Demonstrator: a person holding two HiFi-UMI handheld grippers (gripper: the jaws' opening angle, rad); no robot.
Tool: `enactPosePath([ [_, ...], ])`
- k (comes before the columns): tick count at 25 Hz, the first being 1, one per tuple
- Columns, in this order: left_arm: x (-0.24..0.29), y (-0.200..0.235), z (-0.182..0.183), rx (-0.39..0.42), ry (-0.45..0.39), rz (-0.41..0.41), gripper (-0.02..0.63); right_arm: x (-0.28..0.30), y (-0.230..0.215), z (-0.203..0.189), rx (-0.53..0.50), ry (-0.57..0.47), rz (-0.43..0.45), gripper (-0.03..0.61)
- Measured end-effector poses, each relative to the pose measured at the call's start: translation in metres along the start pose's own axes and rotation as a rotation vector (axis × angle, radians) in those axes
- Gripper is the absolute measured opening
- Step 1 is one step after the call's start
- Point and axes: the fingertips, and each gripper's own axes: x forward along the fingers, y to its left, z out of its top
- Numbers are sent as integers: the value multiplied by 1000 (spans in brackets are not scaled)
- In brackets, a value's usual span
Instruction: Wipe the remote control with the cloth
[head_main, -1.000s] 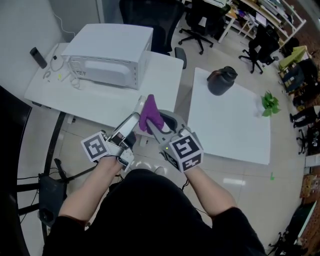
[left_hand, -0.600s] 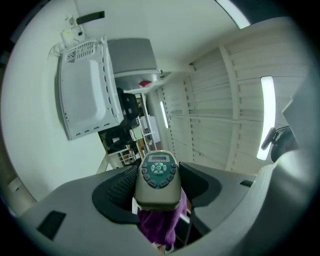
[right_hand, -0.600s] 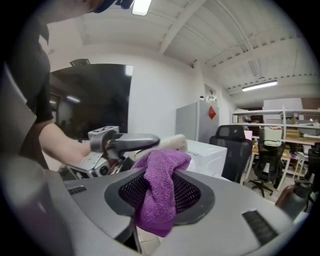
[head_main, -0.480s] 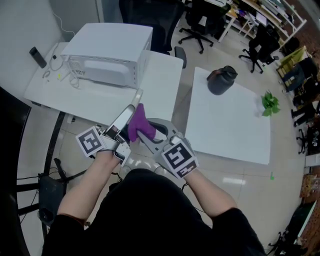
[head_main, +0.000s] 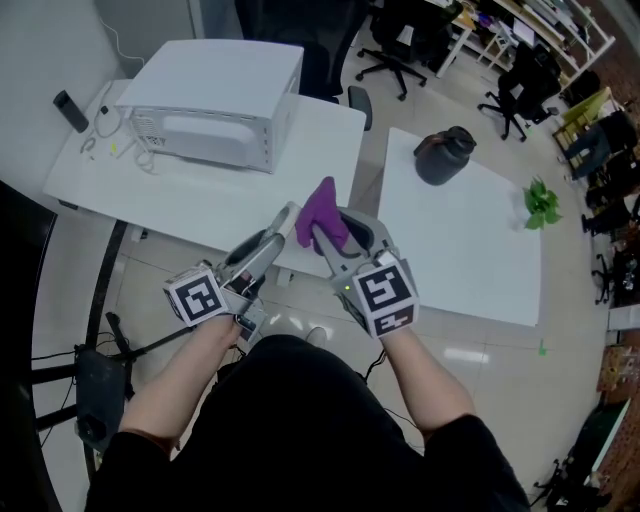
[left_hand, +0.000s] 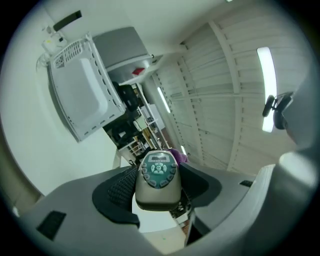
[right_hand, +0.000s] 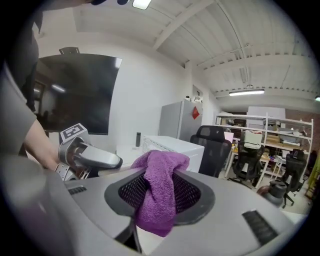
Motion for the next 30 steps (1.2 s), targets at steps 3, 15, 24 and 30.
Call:
enactPosePath([
  [3, 5, 47, -8, 203, 66, 183, 255, -10, -11, -30, 18, 68, -44, 147],
  [15, 44, 229, -76, 687, 401, 673, 256, -38, -11, -103, 43, 242, -49, 147],
  [24, 53, 267, -90, 695, 431, 789, 258, -39, -22, -119, 57, 275, -32, 147],
  [30, 49, 266, -91, 728, 445, 812, 290, -28, -28, -125, 59, 288, -24, 149],
])
